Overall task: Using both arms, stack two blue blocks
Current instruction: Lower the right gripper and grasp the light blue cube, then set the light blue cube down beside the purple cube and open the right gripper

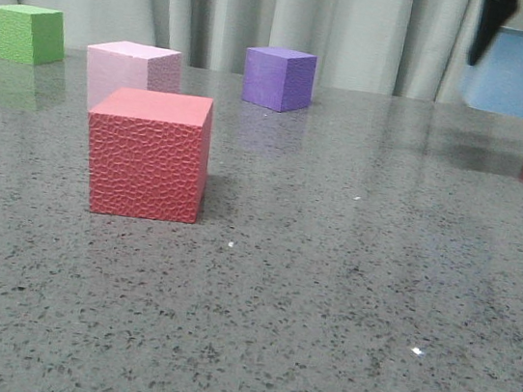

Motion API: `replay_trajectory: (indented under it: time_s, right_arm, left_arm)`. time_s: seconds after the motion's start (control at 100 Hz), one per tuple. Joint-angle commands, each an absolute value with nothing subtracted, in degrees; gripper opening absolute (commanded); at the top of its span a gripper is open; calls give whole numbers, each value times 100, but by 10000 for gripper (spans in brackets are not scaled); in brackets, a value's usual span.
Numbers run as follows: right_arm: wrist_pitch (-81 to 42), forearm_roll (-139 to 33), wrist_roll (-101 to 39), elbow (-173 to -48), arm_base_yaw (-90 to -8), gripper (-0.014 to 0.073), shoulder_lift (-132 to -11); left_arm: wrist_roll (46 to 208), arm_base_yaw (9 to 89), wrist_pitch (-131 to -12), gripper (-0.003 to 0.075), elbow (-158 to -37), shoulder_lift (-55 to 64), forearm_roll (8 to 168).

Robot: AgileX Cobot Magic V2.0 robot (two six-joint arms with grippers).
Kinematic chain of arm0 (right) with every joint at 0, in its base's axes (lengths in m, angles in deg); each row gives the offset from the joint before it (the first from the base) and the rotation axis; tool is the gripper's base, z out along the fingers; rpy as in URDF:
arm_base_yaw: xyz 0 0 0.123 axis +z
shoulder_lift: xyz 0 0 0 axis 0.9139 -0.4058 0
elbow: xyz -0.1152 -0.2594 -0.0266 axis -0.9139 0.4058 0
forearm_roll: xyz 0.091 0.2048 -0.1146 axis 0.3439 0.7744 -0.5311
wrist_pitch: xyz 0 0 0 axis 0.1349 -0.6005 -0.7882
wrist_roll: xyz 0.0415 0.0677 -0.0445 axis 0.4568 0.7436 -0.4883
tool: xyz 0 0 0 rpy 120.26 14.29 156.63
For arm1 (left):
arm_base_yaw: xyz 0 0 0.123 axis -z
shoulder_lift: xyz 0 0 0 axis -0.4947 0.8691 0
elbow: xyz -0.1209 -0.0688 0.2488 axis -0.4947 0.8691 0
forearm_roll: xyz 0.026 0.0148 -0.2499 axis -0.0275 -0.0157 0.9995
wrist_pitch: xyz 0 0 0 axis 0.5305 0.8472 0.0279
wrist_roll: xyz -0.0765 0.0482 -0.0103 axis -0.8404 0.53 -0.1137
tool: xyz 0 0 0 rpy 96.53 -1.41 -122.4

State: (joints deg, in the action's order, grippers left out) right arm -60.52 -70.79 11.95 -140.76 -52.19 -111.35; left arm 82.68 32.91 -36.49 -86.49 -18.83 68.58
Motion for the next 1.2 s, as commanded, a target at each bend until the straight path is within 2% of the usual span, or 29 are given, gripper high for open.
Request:
replay_trajectory:
  time_s: [0.0,0.54,1.19]
  right_arm:
    - [-5865,-7173,1167,-14308,-4951,392,-10888]
    - [-5697,-7223,2078,-14511,-3871,392,-11361]
    - [-5844,-7311,2184,-14851,-3805,392,-11845]
  left_arm:
    - [8250,3300,-4104,649,-8830,-1830,6930]
    - [8250,3300,-4104,649,-8830,-1830,6930]
    - [8250,3300,-4104,649,-8830,-1830,6930]
